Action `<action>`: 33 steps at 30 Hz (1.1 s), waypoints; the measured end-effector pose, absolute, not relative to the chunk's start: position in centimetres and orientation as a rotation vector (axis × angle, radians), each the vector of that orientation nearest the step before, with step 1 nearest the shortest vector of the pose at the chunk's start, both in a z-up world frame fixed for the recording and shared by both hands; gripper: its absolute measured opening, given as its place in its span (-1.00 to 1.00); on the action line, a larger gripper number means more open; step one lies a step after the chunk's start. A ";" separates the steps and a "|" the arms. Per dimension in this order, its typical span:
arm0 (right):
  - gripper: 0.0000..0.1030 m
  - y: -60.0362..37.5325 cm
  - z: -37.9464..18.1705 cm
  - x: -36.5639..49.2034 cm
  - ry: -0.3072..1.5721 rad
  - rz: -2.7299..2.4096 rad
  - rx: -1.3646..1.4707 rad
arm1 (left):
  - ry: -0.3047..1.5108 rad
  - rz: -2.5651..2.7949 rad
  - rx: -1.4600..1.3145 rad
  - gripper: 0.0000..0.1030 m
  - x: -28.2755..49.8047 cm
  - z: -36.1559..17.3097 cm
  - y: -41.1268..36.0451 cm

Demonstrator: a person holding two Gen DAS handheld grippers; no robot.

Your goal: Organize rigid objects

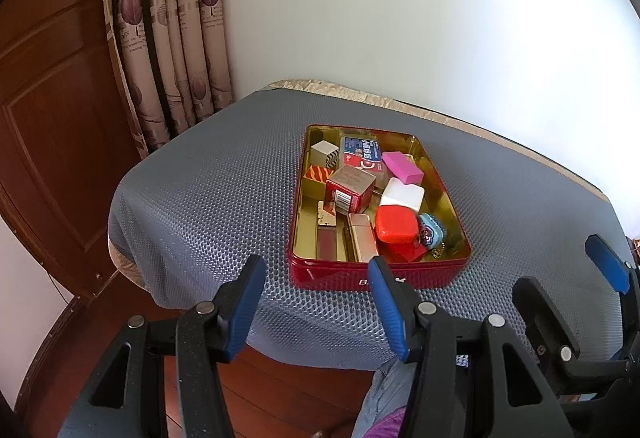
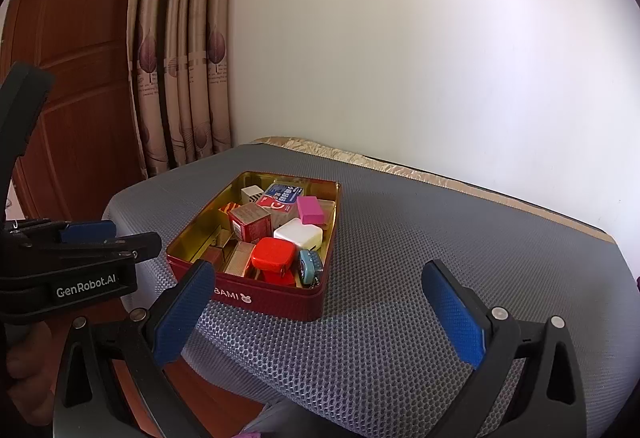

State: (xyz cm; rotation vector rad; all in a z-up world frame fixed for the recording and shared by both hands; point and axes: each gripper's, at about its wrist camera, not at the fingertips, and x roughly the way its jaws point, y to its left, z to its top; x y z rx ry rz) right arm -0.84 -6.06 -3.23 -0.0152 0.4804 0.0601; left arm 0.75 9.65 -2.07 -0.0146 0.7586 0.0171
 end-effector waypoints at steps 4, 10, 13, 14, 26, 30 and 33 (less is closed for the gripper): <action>0.99 -6.0 -3.3 -0.9 0.483 0.060 -0.014 | 0.762 0.018 -0.004 0.06 0.7 -2.1 9.4; 0.99 -6.0 -3.3 -0.8 0.484 0.061 -0.012 | 0.756 0.017 0.006 0.06 0.7 -2.2 9.3; 0.99 -6.0 -3.3 -0.8 0.486 0.063 -0.011 | 0.760 0.013 0.006 0.06 0.7 -2.2 9.1; 0.99 -6.0 -3.4 -0.8 0.487 0.064 -0.011 | 0.761 0.014 0.007 0.06 0.7 -2.2 9.1; 0.99 -5.8 -3.4 -0.9 0.492 0.070 -0.008 | 0.764 0.005 0.016 0.06 0.8 -2.3 9.0; 0.99 -5.8 -3.4 -0.9 0.492 0.070 -0.008 | 0.764 0.006 0.017 0.06 0.8 -2.4 8.9; 0.99 -5.8 -3.4 -0.9 0.492 0.068 -0.009 | 0.765 0.005 0.018 0.06 0.8 -2.4 8.9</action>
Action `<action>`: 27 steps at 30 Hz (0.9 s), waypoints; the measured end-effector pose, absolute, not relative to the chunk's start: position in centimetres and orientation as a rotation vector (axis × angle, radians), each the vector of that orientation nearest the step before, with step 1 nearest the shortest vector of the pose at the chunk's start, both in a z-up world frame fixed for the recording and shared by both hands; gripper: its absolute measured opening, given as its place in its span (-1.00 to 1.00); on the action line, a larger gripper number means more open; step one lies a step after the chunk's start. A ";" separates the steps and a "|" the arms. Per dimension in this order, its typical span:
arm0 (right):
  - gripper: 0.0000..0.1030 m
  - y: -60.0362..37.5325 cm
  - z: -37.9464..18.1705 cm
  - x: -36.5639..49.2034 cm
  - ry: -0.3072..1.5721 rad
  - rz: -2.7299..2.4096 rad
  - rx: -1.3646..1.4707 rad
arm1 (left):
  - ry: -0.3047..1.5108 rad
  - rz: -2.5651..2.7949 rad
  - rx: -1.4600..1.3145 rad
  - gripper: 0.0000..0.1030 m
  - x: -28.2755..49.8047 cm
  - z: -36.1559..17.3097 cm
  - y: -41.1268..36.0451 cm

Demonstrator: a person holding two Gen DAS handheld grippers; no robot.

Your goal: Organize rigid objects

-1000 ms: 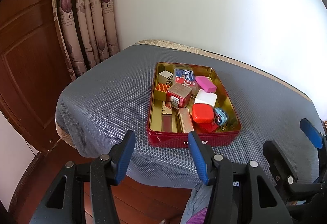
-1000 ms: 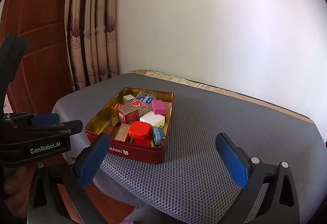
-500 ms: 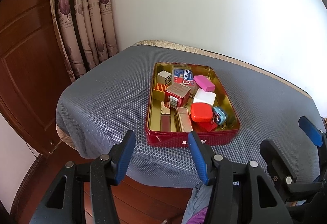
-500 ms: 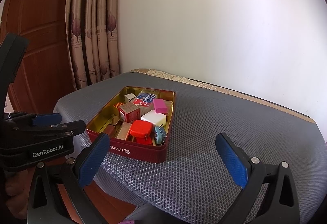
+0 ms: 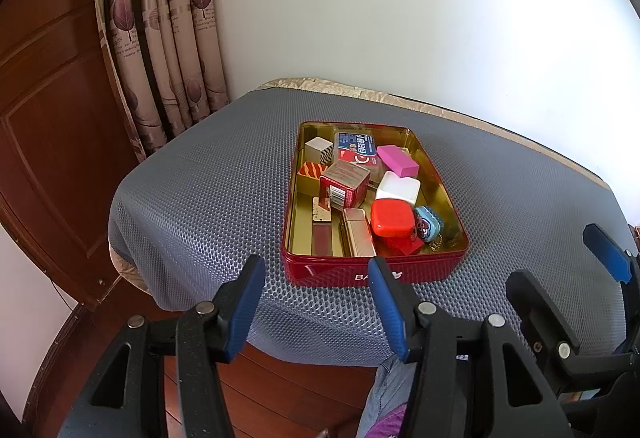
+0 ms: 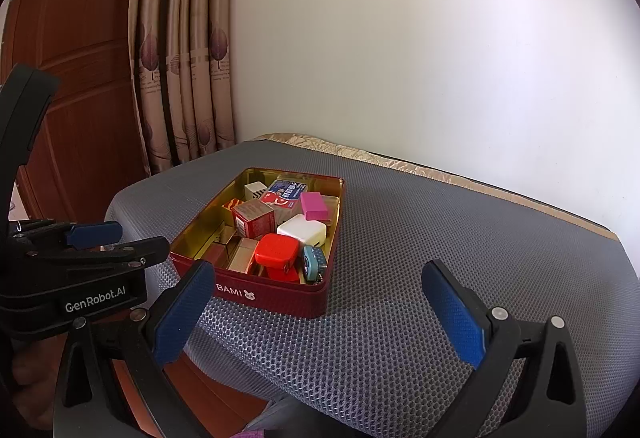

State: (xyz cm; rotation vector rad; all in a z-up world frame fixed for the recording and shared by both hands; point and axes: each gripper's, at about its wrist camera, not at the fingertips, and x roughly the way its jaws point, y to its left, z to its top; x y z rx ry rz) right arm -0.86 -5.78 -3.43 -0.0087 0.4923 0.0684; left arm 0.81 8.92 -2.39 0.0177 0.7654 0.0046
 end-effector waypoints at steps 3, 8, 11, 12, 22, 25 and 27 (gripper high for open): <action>0.99 -5.8 -3.5 -0.8 0.494 0.068 -0.009 | 0.765 0.005 0.020 0.06 0.8 -2.4 9.0; 0.99 -5.8 -3.6 -0.8 0.496 0.065 -0.009 | 0.768 0.004 0.017 0.06 0.8 -2.3 9.1; 0.99 -5.9 -3.7 -0.6 0.504 0.064 -0.009 | 0.770 0.006 0.017 0.06 0.9 -2.3 9.1; 0.99 -6.0 -3.8 -0.6 0.507 0.064 -0.008 | 0.771 0.007 0.017 0.06 0.9 -2.3 9.1; 0.99 -6.2 -4.0 -0.4 0.516 0.062 -0.003 | 0.780 0.000 0.020 0.13 0.9 -2.4 9.3; 0.99 -6.2 -3.9 -0.4 0.518 0.063 -0.004 | 0.781 0.003 0.026 0.16 0.9 -2.5 9.3; 0.99 -6.2 -3.8 -0.4 0.517 0.064 -0.007 | 0.773 0.014 0.028 0.19 0.9 -2.5 9.4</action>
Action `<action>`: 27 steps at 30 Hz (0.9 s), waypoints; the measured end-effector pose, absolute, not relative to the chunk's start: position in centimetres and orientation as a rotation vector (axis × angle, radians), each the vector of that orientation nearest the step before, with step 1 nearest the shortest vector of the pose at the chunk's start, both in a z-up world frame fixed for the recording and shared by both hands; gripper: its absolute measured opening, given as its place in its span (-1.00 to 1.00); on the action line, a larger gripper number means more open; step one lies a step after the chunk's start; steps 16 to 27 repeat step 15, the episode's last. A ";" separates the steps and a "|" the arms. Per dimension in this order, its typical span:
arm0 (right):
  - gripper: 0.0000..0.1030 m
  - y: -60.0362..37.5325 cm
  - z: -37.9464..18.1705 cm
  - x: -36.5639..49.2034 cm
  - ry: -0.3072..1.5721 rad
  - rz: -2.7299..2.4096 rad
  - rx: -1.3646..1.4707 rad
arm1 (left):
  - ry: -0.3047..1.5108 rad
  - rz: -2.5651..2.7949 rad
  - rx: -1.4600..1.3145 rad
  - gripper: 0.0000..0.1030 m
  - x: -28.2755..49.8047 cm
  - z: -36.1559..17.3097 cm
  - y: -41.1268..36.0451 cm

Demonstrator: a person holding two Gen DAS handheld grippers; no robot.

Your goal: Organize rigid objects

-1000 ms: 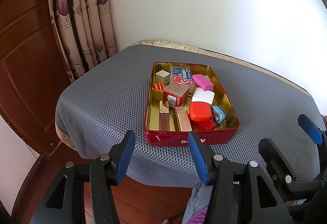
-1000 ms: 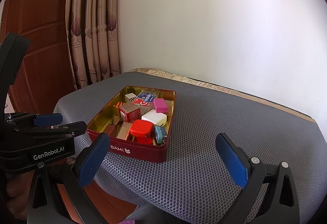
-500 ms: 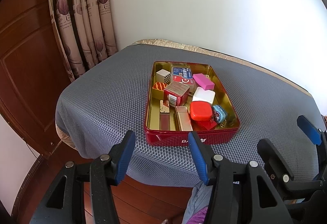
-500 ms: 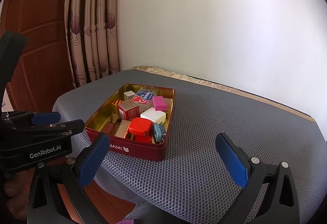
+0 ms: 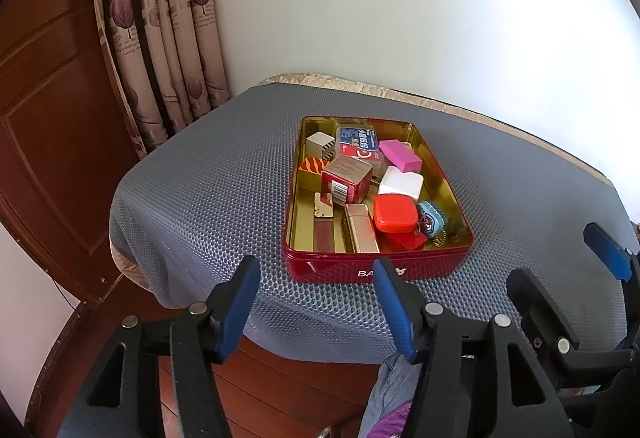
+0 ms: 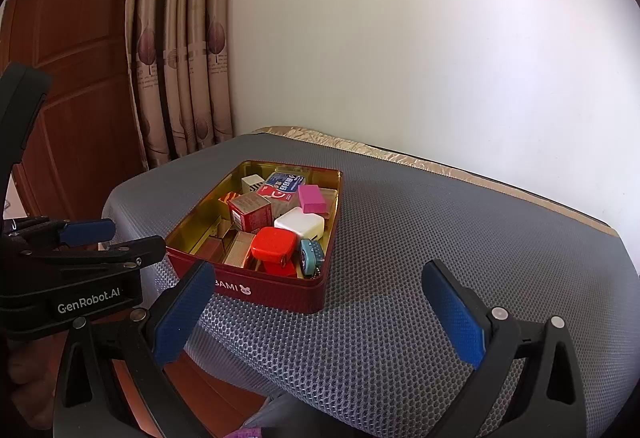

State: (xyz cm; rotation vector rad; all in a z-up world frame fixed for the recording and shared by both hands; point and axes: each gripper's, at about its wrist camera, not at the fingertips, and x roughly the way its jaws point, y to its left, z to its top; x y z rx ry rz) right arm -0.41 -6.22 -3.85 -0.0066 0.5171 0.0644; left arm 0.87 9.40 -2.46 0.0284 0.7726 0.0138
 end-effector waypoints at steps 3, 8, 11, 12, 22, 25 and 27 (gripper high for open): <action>0.99 -6.4 -3.7 -0.5 0.516 0.064 -0.004 | 0.747 0.037 0.027 0.19 0.8 -2.5 9.4; 0.99 -6.5 -3.7 -0.5 0.516 0.067 -0.003 | 0.680 0.075 0.077 0.19 0.1 -2.1 8.8; 0.99 -6.6 -3.7 -0.5 0.515 0.067 -0.002 | 0.684 0.065 0.093 0.19 0.1 -2.0 8.5; 0.99 -6.6 -3.7 -0.3 0.514 0.068 -0.002 | 0.685 0.059 0.090 0.19 0.1 -2.0 8.5; 0.99 -6.8 -3.6 -0.3 0.511 0.063 0.003 | 0.689 0.049 0.087 0.19 0.0 -1.9 8.4; 0.99 -6.8 -3.6 -0.3 0.511 0.063 0.003 | 0.689 0.049 0.087 0.19 0.0 -1.9 8.4; 0.99 -6.8 -3.6 -0.3 0.511 0.063 0.003 | 0.689 0.049 0.087 0.19 0.0 -1.9 8.4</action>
